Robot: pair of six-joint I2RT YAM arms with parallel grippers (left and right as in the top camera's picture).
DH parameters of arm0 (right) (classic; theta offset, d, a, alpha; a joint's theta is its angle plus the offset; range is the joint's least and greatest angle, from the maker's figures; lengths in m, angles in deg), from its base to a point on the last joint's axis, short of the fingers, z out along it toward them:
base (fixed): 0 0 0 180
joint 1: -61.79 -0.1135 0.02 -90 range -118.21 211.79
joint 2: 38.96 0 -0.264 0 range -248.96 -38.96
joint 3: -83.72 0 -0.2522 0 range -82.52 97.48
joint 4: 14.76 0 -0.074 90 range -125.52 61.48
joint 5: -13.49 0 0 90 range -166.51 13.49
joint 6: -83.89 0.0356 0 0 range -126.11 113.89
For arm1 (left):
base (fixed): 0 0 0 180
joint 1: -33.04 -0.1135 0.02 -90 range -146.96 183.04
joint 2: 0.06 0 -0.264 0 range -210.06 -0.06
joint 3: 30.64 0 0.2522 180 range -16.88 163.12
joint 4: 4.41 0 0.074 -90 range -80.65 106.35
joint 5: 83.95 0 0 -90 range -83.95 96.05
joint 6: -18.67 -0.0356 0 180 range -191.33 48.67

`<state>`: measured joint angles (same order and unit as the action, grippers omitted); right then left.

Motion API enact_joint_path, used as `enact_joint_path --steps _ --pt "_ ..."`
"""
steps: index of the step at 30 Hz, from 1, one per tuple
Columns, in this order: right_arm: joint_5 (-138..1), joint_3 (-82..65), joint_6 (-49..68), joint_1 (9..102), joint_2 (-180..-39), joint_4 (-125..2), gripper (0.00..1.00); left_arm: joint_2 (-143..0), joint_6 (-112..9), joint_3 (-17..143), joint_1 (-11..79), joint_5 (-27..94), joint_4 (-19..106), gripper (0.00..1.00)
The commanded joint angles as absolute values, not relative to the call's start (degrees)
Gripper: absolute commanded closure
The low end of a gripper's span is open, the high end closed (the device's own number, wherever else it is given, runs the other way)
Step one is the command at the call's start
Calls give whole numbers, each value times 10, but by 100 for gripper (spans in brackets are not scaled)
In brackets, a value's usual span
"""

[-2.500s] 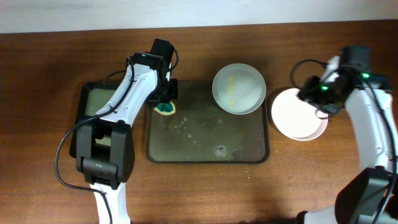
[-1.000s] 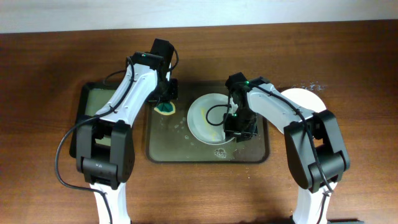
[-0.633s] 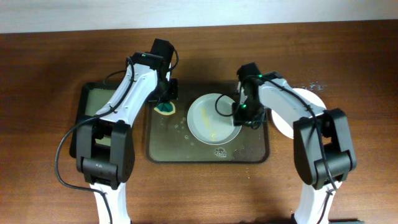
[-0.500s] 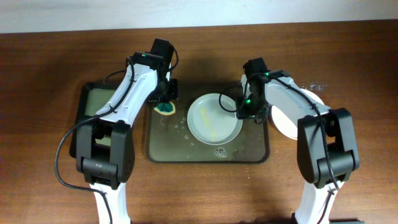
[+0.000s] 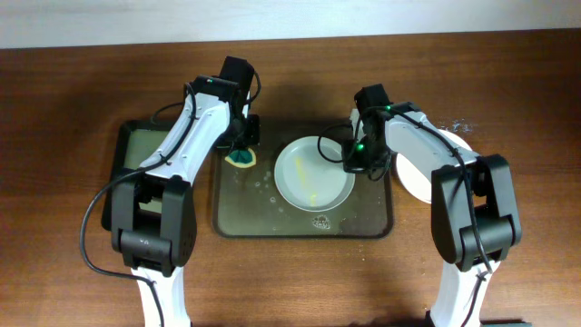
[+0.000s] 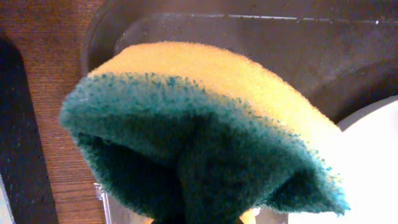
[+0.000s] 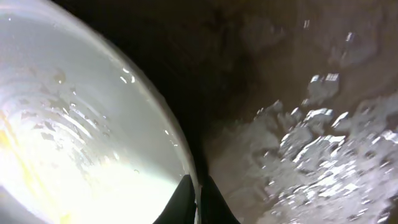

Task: Clean dirty plates on tray and stack at the side
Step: 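Bring the sponge with the left gripper down onto the held plate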

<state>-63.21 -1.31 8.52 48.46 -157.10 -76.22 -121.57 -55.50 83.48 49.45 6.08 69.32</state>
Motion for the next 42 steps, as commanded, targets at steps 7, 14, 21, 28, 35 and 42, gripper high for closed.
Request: enact_joint_path --steps 7,14,21,28,35,42 --pt "-611 -42 271 418 -1584 -751 96 -1216 -564 842 492 63 690 100" --pt "-604 -45 294 412 -1584 -725 96 -1217 -564 842 496 63 686 100" --pt "-604 -45 293 412 -1584 -724 96 -1244 -567 842 530 79 672 100" --pt "-604 -45 282 413 -1584 -724 96 -1289 -648 842 578 108 643 100" --pt "-529 -45 241 472 -1584 -729 96 -1323 -620 839 594 168 716 100" --pt "-527 -45 230 491 -1584 -741 96 -1323 -775 839 594 324 770 100"
